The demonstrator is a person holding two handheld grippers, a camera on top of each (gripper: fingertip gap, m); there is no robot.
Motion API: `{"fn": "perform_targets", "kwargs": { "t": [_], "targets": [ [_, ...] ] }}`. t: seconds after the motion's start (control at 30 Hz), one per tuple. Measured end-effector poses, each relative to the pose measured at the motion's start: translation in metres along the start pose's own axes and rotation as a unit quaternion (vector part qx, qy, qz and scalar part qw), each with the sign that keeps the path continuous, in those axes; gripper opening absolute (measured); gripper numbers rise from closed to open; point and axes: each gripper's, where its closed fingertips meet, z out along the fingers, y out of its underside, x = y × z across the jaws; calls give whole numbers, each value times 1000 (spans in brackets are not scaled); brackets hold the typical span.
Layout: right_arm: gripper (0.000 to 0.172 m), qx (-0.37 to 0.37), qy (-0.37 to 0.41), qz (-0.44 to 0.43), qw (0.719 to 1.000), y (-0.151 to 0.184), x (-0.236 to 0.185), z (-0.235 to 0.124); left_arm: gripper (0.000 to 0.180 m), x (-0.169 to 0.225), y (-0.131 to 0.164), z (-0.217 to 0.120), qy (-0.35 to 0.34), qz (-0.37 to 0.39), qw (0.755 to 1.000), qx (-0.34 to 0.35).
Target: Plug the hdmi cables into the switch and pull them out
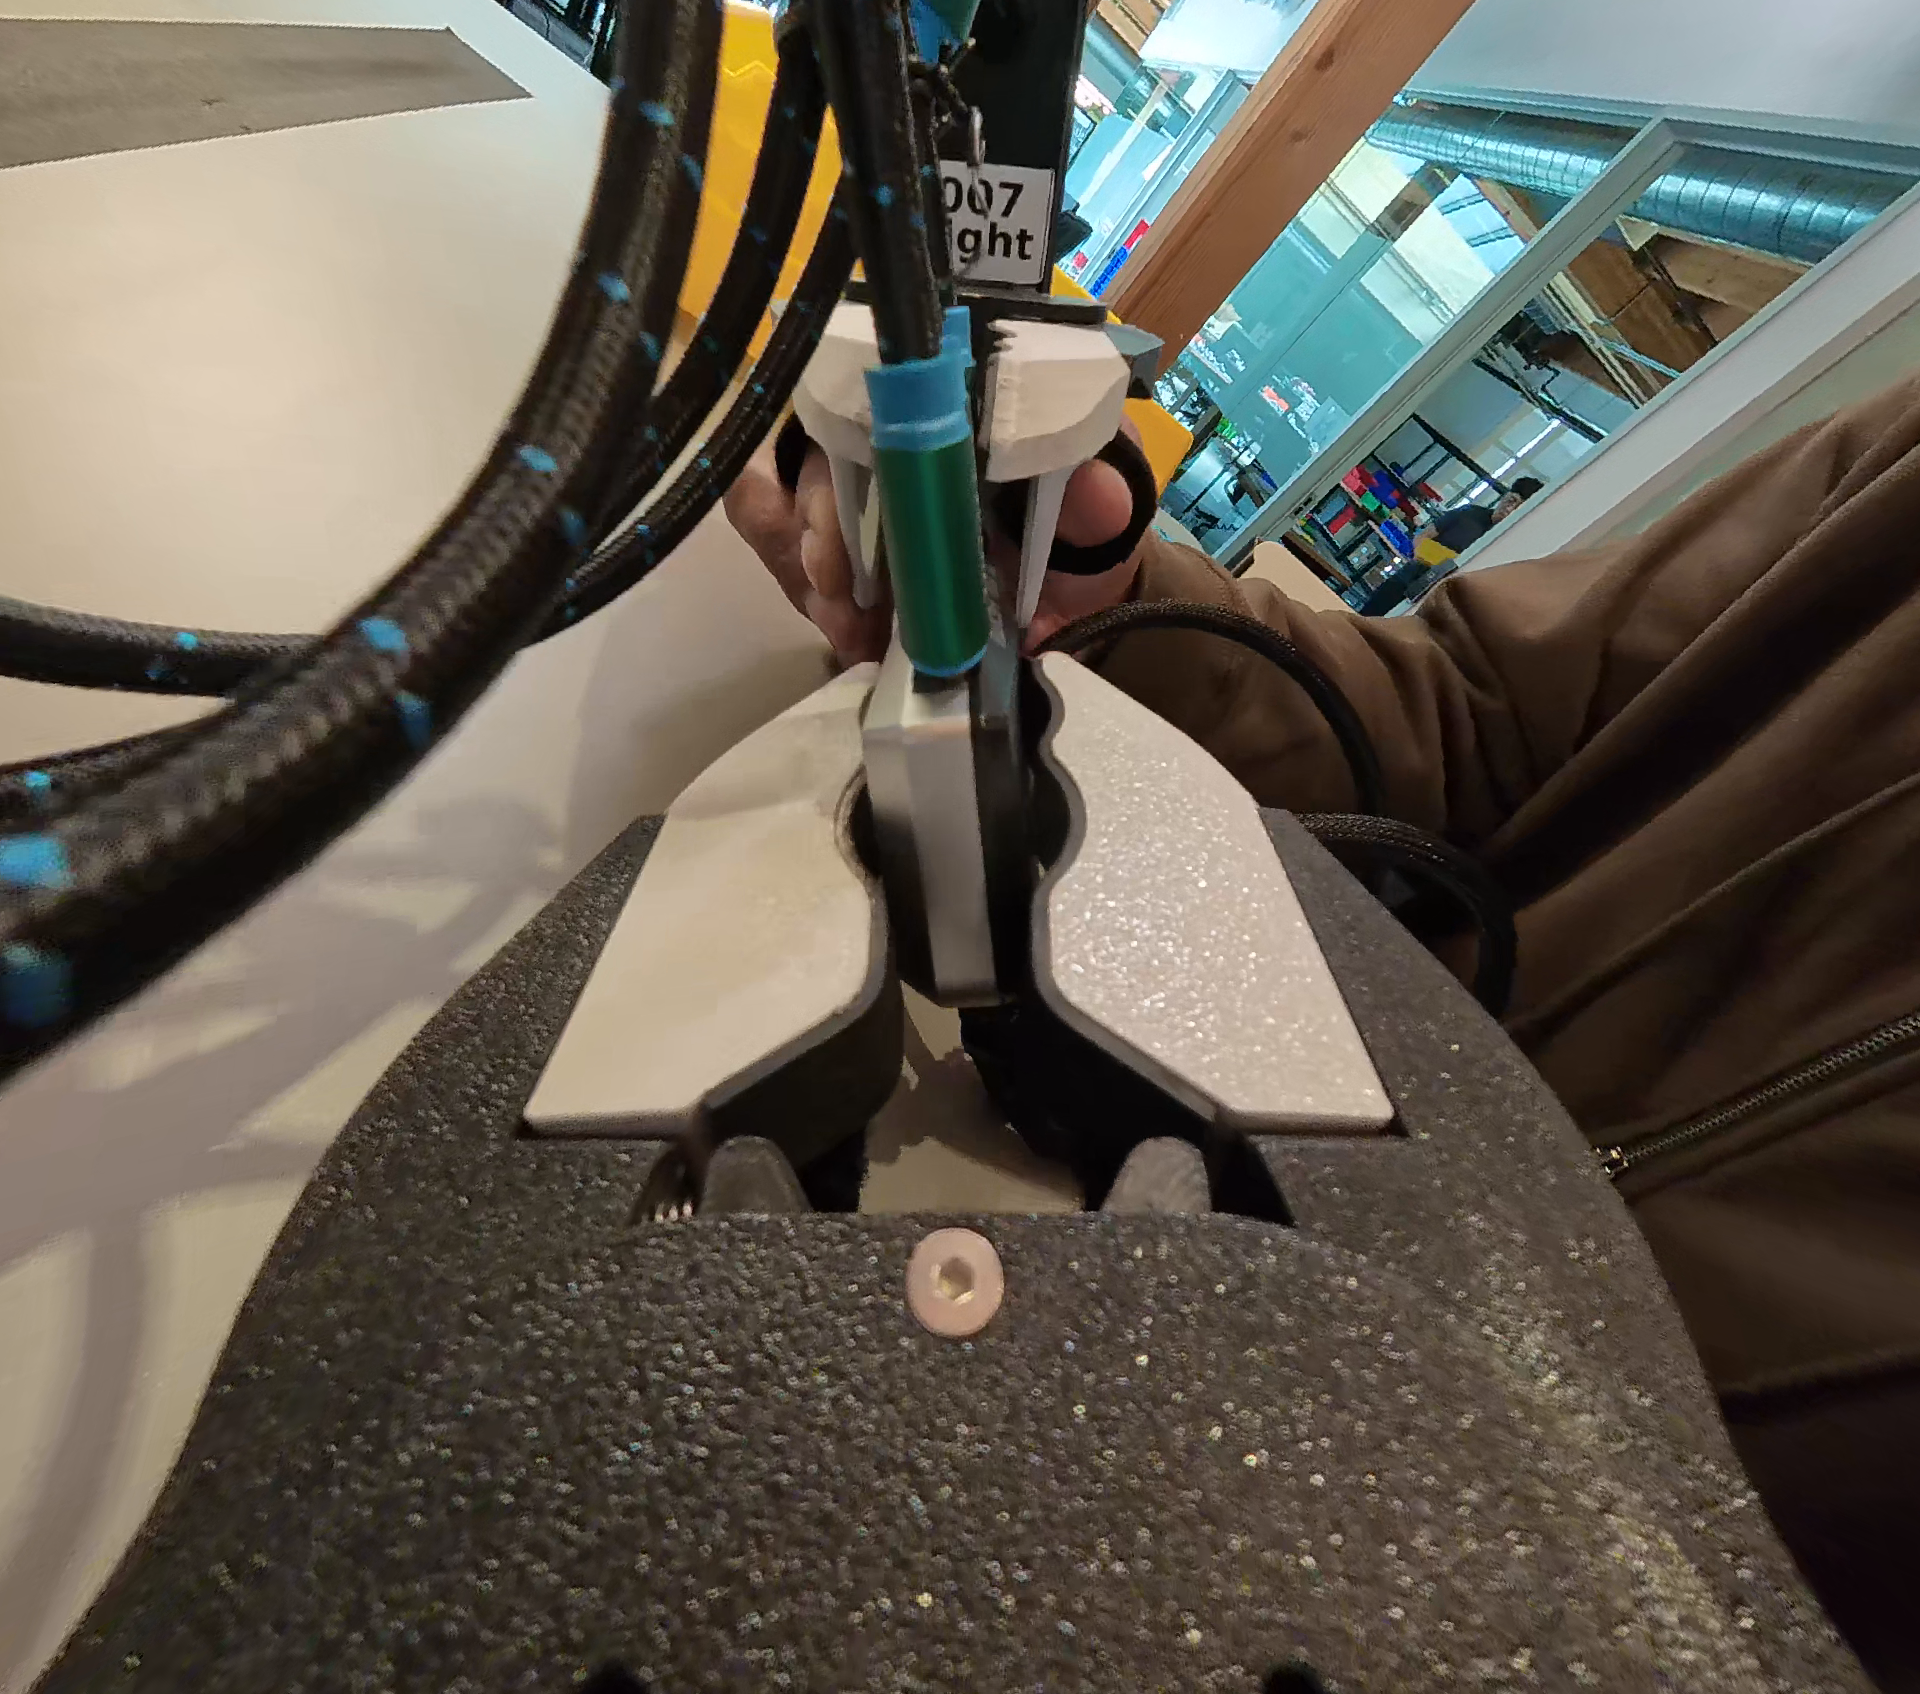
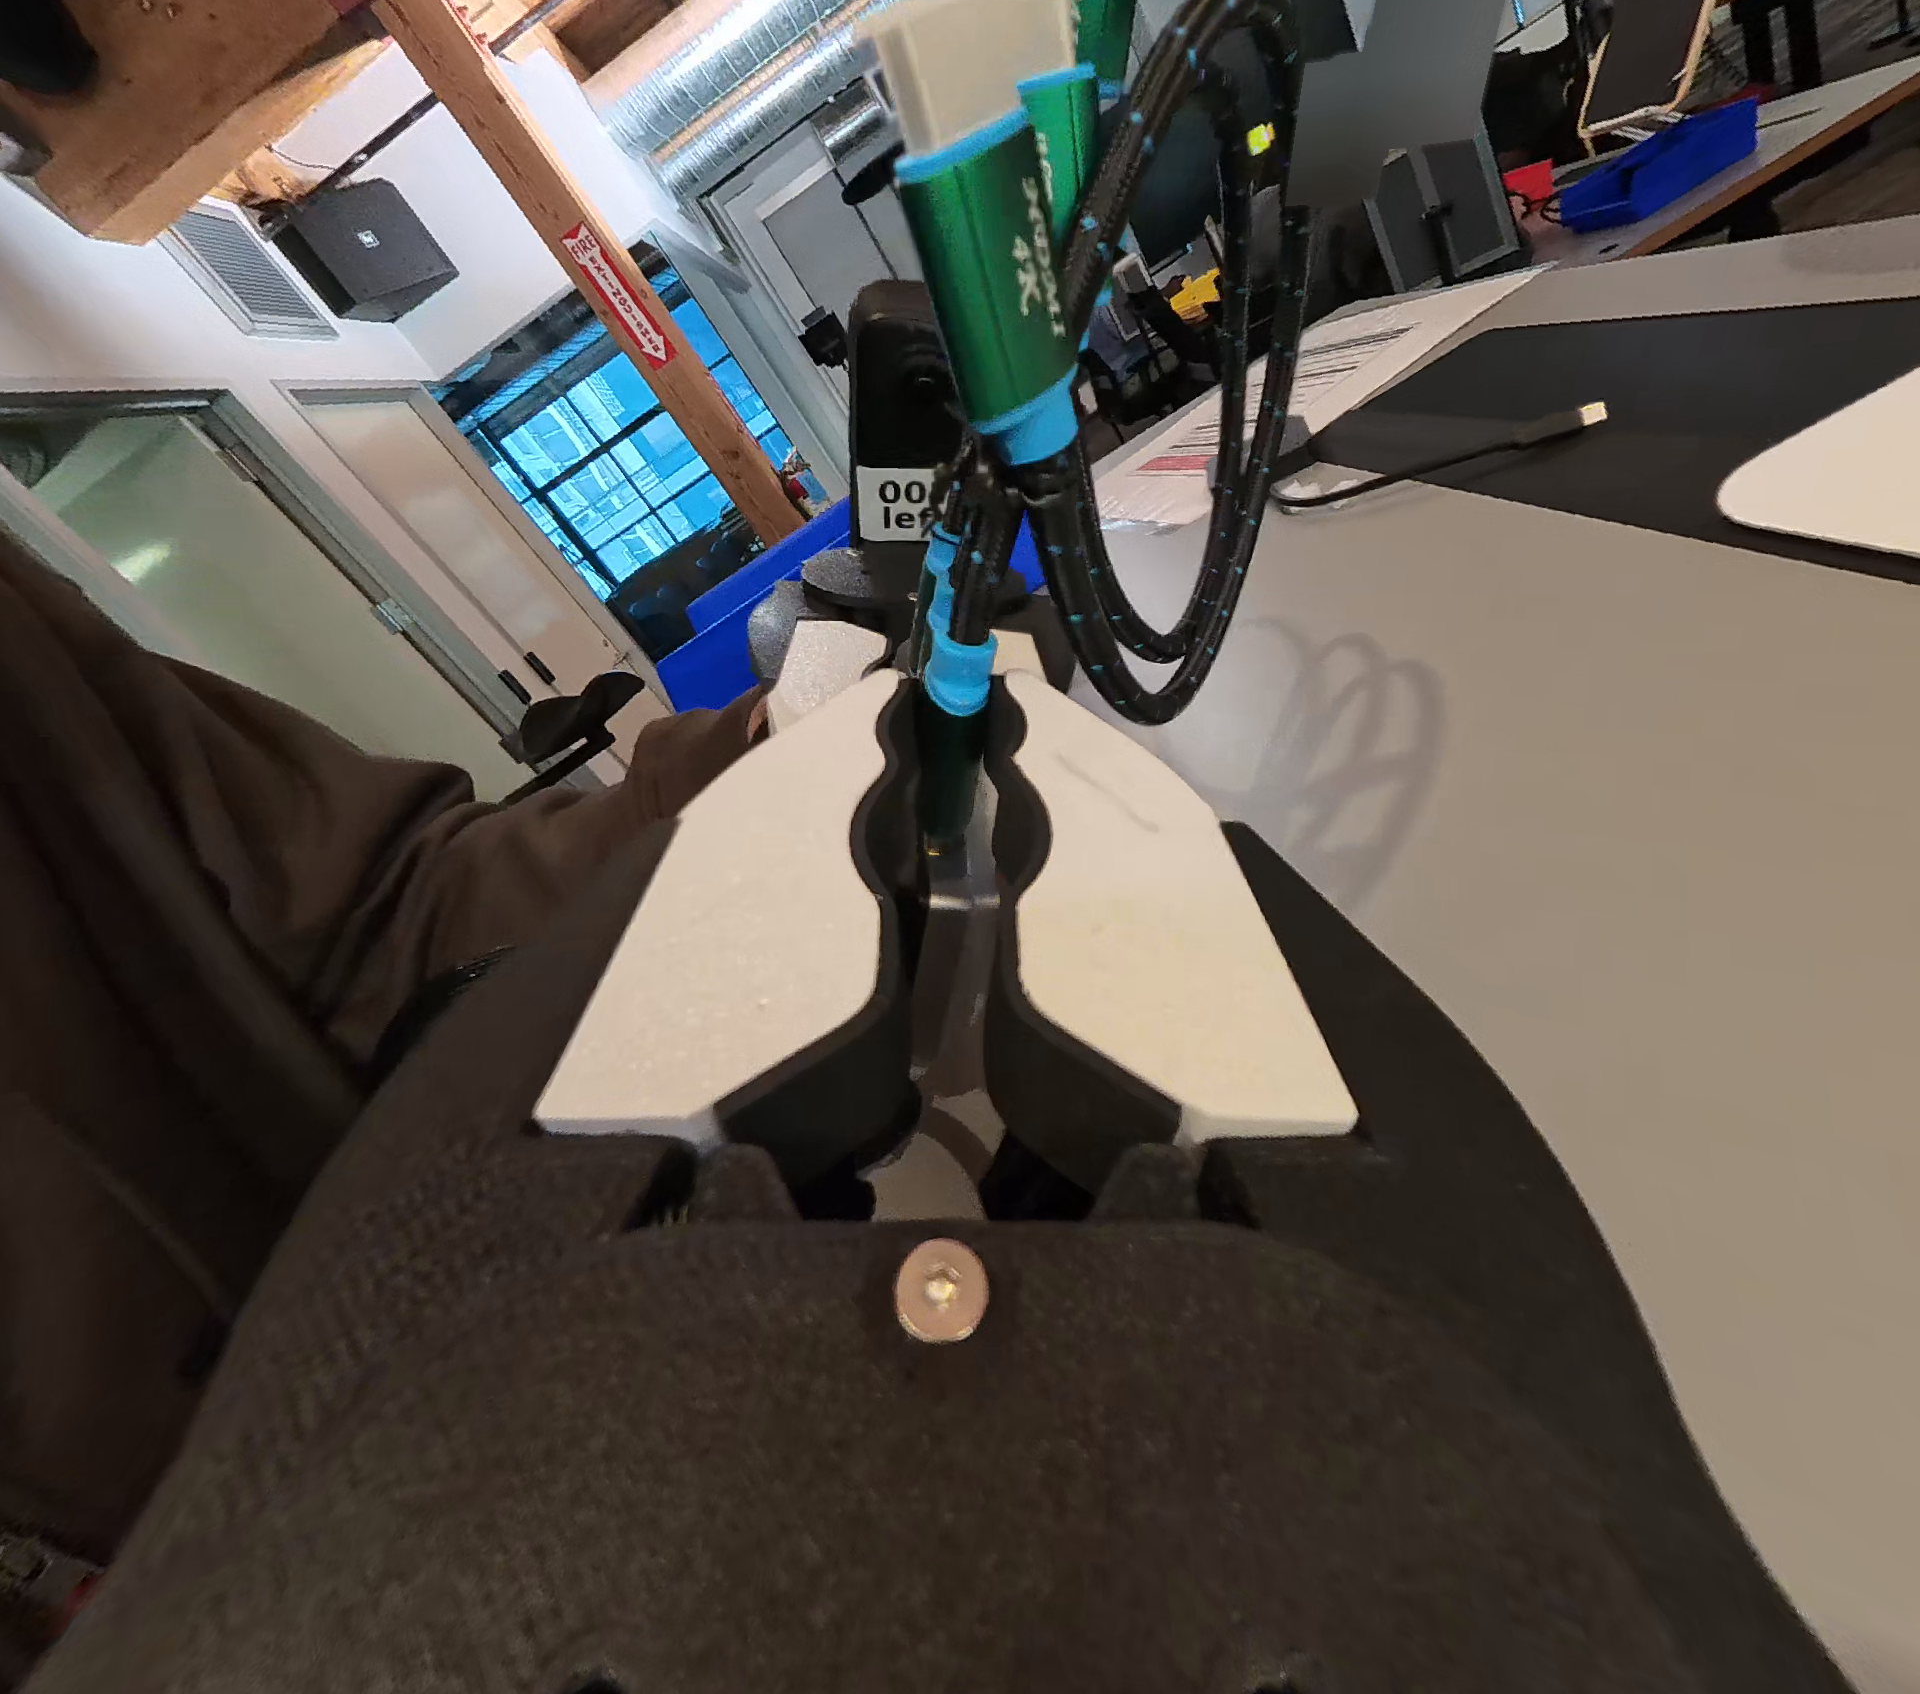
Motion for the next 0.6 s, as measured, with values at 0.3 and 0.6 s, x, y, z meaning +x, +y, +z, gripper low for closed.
{"fn": "perform_targets", "kwargs": {
  "t": [0.3,0.6],
  "targets": [
    [12,4,15,-12,1000,-2,4,-7,23,-2,0,8,-6,-3,1000,-4],
    [10,153,50,52,986,-49,31,-55,25,17,30,25,21,36,995,-96]
  ]
}}
